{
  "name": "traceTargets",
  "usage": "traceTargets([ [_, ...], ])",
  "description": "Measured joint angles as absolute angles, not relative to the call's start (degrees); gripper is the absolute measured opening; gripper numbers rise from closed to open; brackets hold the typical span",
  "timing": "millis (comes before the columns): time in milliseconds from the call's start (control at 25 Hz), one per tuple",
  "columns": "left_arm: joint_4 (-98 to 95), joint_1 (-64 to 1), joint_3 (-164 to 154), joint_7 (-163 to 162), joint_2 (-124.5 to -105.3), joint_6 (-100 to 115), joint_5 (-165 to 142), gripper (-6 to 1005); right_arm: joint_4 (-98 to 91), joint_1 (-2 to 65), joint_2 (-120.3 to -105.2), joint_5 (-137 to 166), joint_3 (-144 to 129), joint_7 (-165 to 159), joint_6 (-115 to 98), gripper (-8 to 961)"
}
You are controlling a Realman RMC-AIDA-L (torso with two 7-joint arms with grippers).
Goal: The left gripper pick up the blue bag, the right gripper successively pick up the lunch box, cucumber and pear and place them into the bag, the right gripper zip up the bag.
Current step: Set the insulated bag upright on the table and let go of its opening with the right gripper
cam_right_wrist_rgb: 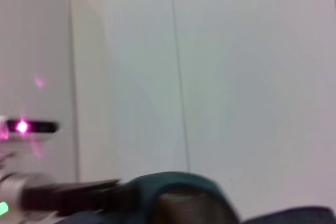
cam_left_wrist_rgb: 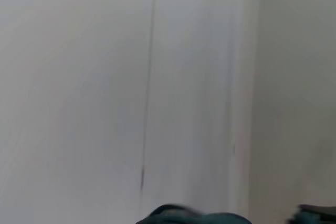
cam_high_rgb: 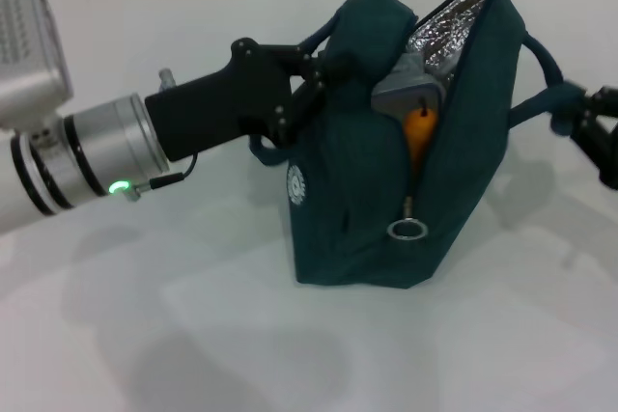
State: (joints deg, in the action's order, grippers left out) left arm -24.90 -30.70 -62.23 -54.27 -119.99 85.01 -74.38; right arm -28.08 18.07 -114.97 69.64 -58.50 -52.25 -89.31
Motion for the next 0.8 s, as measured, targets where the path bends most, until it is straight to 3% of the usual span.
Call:
traceTargets([
  [640, -9.51, -31.41, -62.22, -37.32, -120.76, 88.66, -63.84, 171, -28.24, 20.7, -114.97, 69.98, -55.96, -54.26, -89.02, 66],
  [800, -8.53, -31.47, -62.22, -33.71, -120.76, 88.69, -63.97, 172, -26.83, 20.71, -115.13, 69.6, -55.85, -54.28, -89.03, 111],
])
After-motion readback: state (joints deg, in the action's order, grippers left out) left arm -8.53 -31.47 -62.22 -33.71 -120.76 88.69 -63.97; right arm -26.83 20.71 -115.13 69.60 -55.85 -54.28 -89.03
